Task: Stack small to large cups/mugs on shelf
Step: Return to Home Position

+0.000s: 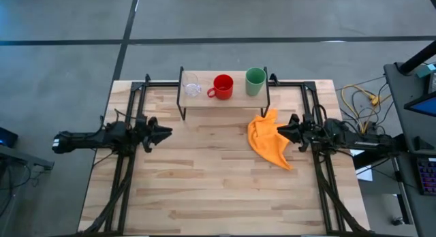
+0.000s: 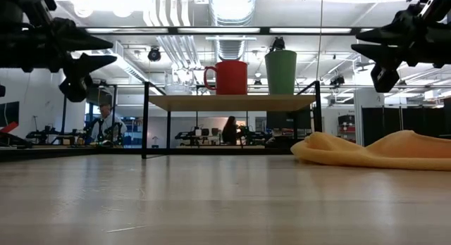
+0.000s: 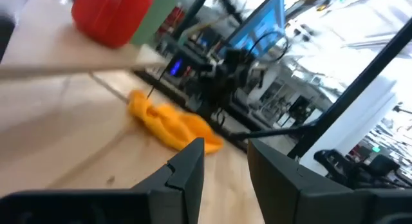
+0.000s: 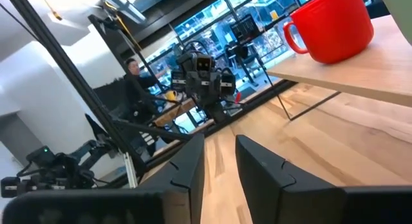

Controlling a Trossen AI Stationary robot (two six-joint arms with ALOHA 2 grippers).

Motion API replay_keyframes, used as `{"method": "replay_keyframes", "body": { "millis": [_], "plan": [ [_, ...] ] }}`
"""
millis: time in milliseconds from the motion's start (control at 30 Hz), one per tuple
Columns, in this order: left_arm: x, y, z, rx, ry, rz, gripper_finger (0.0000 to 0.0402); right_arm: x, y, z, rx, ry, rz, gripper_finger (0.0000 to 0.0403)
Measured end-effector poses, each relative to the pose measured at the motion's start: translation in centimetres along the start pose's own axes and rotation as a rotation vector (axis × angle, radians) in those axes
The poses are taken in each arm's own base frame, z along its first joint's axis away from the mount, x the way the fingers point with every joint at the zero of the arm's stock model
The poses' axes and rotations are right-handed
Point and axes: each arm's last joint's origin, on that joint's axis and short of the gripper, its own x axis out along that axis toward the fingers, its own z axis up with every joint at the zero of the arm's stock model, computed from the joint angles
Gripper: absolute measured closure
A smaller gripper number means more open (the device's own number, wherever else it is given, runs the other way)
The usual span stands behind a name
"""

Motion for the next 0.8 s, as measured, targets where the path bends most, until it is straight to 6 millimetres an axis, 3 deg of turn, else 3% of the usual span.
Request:
{"method": "replay_keyframes", "body": {
  "millis": [800],
  "plan": [
    [0.01, 0.01, -0.27, -0.005, 0.048, -0.027, 0.0297, 0.0, -0.02, -0.01, 0.037, 0.0, -0.006, 0.0328]
  ]
}}
